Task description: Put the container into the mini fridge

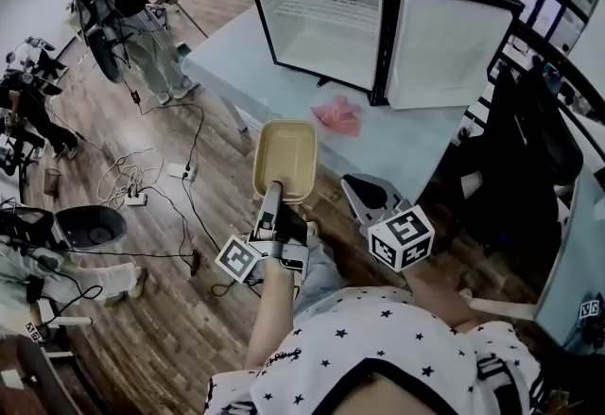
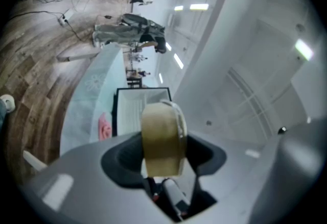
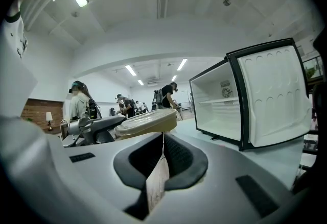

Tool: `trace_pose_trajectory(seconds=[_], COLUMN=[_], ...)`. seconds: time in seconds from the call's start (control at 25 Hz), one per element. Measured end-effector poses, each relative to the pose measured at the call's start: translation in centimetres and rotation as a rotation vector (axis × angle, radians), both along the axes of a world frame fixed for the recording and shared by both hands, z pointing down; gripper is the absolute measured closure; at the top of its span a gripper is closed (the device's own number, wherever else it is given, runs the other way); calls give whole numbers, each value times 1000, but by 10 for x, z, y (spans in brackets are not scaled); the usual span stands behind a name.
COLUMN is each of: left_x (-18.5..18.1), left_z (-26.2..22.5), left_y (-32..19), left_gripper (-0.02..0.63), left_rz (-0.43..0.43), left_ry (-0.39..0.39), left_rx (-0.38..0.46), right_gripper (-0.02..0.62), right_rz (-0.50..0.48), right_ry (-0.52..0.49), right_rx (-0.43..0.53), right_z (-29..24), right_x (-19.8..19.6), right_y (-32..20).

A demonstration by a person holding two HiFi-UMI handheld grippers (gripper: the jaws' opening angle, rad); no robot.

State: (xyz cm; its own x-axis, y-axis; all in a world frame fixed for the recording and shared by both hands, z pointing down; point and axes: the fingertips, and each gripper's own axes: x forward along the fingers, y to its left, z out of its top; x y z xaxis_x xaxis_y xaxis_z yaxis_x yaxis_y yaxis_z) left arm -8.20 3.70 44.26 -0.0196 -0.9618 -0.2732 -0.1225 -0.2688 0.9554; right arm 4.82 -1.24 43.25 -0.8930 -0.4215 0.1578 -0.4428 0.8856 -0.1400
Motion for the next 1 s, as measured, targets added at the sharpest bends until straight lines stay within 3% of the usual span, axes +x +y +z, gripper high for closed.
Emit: trace_pose_trajectory(seconds=[0.72, 1.0], left_x=[-93, -118], left_z=[13, -10], left_y=[-142, -183], left_gripper=[382, 382], left_rz=[91, 146], left_ry=[8, 9], left_rx=[-12, -8], right_gripper=[572, 573], right_rz=[60, 112], right_ry=[21, 29], right_rx=[21, 21], right_z=[3, -16], right_x=[-92, -115], right_y=[-129, -161])
